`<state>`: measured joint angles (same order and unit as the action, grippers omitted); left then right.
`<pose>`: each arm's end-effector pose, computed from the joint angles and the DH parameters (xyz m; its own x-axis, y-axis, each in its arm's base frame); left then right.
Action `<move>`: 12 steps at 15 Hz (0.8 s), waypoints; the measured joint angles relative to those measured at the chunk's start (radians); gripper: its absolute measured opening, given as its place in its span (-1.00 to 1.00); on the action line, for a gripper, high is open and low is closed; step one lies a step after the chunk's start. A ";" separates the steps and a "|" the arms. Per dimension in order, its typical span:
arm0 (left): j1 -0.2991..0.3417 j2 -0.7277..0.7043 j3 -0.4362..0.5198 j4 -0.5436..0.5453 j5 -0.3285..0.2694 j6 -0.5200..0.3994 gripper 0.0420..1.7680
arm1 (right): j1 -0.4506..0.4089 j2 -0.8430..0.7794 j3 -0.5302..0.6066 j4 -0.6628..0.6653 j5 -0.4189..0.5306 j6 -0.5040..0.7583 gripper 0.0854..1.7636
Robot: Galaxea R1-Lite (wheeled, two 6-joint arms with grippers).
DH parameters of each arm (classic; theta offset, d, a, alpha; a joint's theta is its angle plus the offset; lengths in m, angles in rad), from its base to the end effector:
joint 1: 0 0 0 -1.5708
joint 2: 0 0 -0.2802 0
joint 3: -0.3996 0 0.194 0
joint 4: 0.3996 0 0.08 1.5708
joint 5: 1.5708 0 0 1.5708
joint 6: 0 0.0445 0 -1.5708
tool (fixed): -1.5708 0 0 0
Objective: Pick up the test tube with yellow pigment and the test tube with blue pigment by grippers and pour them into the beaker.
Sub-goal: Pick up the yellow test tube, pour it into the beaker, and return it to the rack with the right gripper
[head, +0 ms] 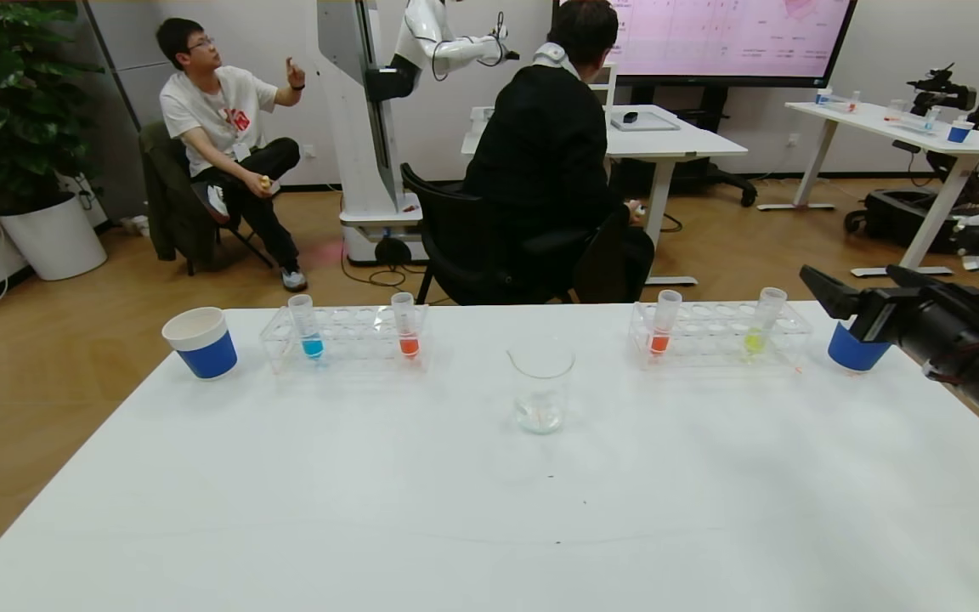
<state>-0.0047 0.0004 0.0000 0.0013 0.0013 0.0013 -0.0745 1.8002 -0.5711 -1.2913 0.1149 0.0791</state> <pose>0.0230 -0.0001 0.0753 1.0000 -0.0034 -0.0017 0.0034 1.0000 0.0013 0.3182 -0.0186 0.1375 0.9973 0.0405 0.0617 -0.0449 0.9964 0.0718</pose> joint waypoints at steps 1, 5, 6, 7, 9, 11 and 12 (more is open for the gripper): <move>0.000 0.000 0.000 0.000 0.000 0.000 0.96 | -0.010 0.068 -0.018 -0.047 0.004 0.002 0.97; 0.000 0.000 0.000 0.000 0.000 0.000 0.96 | -0.037 0.303 -0.126 -0.160 0.018 0.006 0.97; 0.000 0.000 0.000 0.000 0.000 0.000 0.96 | -0.039 0.343 -0.150 -0.164 0.020 0.006 0.97; 0.000 0.000 0.000 0.000 0.000 -0.001 0.96 | -0.039 0.374 -0.168 -0.164 0.023 0.006 0.97; 0.000 0.000 0.000 0.000 0.000 0.000 0.96 | -0.034 0.419 -0.198 -0.166 0.026 0.006 0.97; 0.000 0.000 0.000 0.000 0.000 0.000 0.96 | -0.035 0.447 -0.232 -0.163 0.026 0.006 0.97; 0.000 0.000 0.000 0.000 0.000 0.000 0.96 | -0.037 0.458 -0.255 -0.159 0.027 0.006 0.97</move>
<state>-0.0047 0.0004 0.0000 0.0013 0.0013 0.0009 -0.1115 2.2585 -0.8260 -1.4504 0.1423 0.0855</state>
